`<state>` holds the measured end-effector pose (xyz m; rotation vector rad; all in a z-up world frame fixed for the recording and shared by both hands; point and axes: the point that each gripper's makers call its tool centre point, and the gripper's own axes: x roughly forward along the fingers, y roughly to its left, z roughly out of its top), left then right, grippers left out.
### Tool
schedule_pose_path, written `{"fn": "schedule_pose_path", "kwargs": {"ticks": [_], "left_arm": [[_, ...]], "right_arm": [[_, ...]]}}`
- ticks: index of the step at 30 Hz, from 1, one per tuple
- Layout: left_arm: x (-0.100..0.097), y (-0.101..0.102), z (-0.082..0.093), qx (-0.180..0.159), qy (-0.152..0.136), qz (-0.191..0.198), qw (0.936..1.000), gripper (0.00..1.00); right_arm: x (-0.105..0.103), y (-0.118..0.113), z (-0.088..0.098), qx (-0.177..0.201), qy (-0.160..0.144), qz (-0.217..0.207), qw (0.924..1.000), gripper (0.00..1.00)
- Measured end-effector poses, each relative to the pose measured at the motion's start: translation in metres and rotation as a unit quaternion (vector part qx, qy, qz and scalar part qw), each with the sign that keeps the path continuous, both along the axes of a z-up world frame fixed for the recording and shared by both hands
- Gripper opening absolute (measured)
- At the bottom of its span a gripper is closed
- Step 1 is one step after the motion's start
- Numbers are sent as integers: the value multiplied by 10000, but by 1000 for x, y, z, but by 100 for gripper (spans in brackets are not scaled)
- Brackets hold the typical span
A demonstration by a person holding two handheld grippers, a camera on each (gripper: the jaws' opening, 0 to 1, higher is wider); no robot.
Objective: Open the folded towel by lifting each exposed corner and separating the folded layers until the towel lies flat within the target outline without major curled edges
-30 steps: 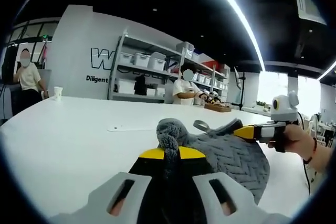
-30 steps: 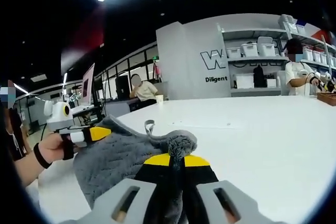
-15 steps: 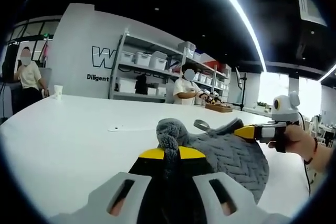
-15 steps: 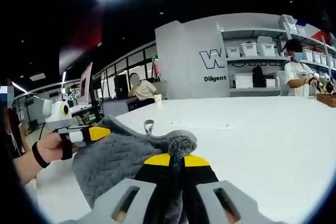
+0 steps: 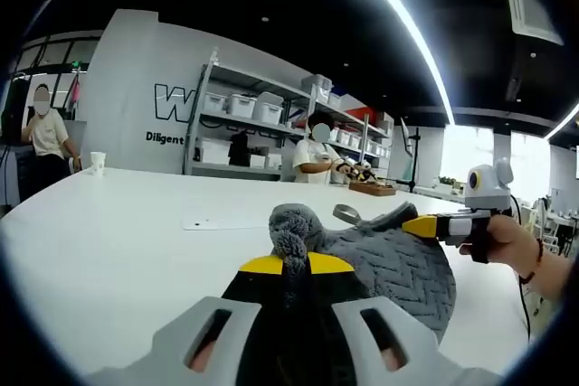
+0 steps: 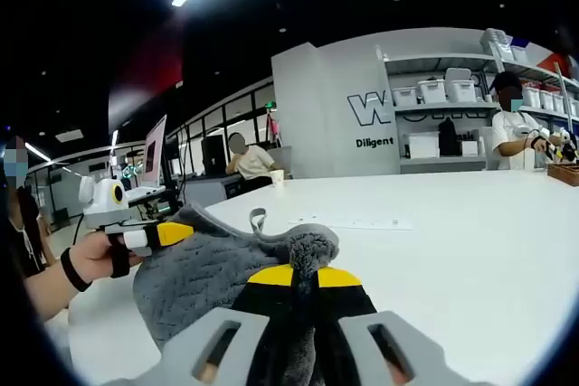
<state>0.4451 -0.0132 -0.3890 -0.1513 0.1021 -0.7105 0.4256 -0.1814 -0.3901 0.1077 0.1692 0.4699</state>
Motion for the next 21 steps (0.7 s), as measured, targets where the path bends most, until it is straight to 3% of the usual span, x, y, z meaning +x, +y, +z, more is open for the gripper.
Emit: {"fn": "schedule_pose_path", "kwargs": {"ticks": [6,21], "left_arm": [[-9,1,5,-133,-99,-74,9998,4],[-28,-1,10,-94,-373,-211,9990,4]], "right_arm": [[-5,0,3,146,-84,-25,9999,0],[-18,2,4,180,-188,9,9997,0]]}}
